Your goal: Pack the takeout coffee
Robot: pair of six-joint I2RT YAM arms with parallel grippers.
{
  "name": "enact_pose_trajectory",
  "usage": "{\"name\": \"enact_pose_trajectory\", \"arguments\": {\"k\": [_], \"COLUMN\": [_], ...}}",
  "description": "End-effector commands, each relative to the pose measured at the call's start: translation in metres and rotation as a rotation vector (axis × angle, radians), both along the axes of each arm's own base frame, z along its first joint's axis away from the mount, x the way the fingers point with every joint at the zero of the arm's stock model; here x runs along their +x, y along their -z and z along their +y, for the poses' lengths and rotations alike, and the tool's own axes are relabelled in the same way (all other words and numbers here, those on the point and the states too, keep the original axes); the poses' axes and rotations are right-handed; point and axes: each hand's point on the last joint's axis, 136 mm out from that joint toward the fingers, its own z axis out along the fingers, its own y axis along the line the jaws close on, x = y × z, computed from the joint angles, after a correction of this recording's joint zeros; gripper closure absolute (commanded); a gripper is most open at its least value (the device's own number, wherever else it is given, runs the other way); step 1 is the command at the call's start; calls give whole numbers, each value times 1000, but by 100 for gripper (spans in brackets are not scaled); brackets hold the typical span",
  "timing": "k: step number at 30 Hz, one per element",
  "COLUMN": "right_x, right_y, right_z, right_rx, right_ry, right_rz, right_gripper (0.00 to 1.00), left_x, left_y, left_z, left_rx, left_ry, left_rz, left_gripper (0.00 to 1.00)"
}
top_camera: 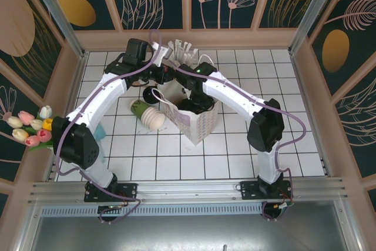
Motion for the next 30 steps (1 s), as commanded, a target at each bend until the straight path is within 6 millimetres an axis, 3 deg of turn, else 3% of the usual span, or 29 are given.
{"name": "enact_pose_trajectory", "arguments": {"k": [1, 5, 10, 20, 30], "right_x": [-3, -3, -4, 20, 16], "right_y": [-22, -25, -10, -2, 18], "right_z": [-2, 1, -12, -20, -23], "right_rx": [33, 50, -12, -70, -111], "right_ry": [24, 29, 51, 62, 18], "right_rz": [-17, -18, -3, -49, -3], "right_gripper": [49, 49, 49, 50, 50], "left_x": [0, -2, -5, -5, 3], "left_y": [-41, -42, -42, -21, -19], "left_z": [-4, -4, -5, -1, 1], "left_rx": [-66, -81, -88, -46, -21], "left_ry": [4, 5, 8, -12, -61], "left_rz": [-103, -99, -96, -18, 27], "left_gripper": [100, 100, 100, 100, 100]}}
